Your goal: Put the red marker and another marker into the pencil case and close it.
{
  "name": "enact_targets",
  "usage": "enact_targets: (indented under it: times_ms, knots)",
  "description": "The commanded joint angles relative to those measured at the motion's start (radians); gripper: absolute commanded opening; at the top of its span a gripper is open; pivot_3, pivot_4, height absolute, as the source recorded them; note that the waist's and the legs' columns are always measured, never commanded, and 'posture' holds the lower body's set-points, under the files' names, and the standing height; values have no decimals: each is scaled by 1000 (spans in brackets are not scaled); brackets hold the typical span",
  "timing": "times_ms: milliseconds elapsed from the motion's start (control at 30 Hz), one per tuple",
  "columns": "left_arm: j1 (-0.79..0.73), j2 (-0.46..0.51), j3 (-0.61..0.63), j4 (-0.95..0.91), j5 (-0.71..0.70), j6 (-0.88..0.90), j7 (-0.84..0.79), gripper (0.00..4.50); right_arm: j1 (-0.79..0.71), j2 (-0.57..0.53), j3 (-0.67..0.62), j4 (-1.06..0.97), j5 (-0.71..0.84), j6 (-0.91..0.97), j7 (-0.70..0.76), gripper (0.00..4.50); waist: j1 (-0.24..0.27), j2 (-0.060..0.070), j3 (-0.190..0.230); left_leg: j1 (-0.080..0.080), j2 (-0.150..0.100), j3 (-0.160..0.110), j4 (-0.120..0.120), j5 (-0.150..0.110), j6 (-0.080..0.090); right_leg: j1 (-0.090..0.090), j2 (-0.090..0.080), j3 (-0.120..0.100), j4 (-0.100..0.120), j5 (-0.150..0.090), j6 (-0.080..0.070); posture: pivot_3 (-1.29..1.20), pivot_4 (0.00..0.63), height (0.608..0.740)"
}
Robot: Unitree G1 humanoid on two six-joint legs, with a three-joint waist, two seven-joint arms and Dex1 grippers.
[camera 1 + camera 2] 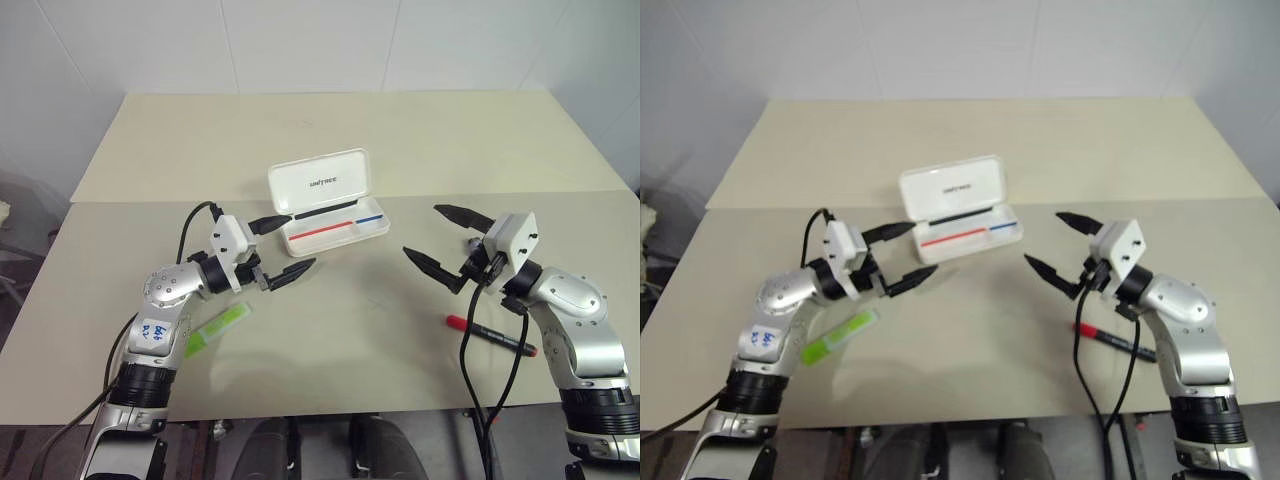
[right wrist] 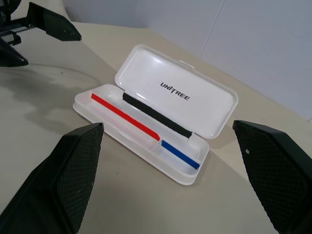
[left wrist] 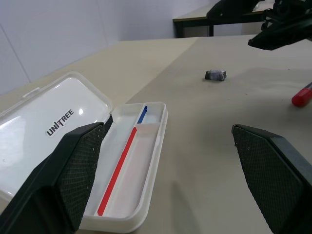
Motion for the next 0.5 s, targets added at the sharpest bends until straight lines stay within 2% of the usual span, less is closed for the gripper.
enact_targets:
  times_ms: [33,500]
  knots:
    - [-21,2,4,-4,-10,-16,-17,4481,7,-10,-30,-59,13,15,-20,4500,0,0,0,0,0,0,0,0,0,0,0,0,0,0,0,0,150,740]
    - [-61,21,2,66,0,-35,-84,4481,14,-14,-9,-106,27,54,-4,4500,0,0,0,0,0,0,0,0,0,0,0,0,0,0,0,0,150,740]
